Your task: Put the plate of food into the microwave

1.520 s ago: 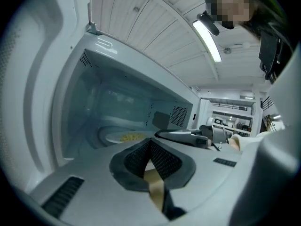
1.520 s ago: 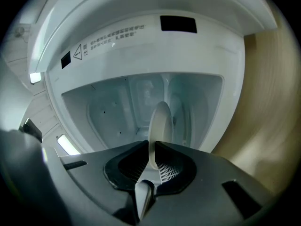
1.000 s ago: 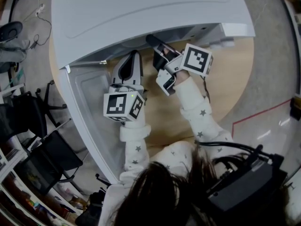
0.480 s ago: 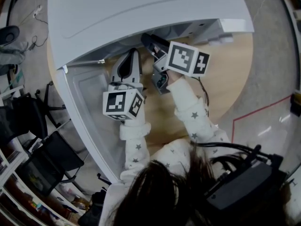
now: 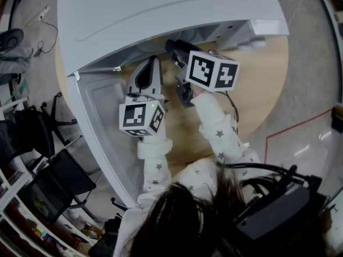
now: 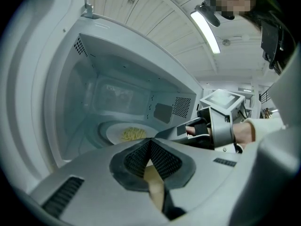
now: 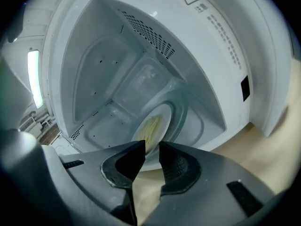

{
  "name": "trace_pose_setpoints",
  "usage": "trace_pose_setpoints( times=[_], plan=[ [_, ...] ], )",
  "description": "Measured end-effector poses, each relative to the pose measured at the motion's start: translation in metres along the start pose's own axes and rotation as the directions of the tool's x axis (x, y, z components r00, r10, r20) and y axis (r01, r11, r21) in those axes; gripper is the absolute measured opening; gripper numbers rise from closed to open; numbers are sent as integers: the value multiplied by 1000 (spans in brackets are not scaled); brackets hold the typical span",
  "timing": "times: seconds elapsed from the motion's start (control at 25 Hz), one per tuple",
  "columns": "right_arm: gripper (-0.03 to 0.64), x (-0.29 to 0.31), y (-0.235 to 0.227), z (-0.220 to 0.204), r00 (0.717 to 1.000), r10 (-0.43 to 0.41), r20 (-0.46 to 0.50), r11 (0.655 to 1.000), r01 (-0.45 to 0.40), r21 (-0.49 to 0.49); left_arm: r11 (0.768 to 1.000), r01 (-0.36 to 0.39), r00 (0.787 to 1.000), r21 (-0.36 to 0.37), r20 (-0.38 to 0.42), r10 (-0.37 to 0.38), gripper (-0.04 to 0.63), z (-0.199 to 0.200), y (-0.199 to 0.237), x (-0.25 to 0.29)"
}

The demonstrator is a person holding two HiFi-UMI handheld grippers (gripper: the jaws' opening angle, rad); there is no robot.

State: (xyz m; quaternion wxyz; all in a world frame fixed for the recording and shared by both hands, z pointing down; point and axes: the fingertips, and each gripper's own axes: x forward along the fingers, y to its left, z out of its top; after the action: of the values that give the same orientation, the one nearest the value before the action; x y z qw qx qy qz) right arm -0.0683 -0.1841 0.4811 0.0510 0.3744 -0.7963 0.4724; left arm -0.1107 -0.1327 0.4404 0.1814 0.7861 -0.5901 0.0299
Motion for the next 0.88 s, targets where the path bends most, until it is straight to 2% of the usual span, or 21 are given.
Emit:
trace_pose_setpoints(
  times=[0.48, 0.56, 0.76, 0.88],
  plan=[
    [87, -1, -4, -8, 999, -1, -38, 1000, 1, -14, 1000, -1, 1000, 8, -23, 1, -5, -11, 1, -1],
    [123, -1, -5, -10, 999, 9, -37, 1000, -8, 7, 1000, -1, 1000, 6, -24, 2, -5, -12, 3, -1],
    [123, 0, -8, -14, 999, 26, -43, 999, -24, 42, 1000, -8, 1000, 2, -27, 8, -5, -17, 5, -2],
    [121, -3, -10, -20, 998, 53, -44, 994, -48, 102, 1000, -8, 1000, 8, -19, 8, -5, -15, 5, -4]
  ],
)
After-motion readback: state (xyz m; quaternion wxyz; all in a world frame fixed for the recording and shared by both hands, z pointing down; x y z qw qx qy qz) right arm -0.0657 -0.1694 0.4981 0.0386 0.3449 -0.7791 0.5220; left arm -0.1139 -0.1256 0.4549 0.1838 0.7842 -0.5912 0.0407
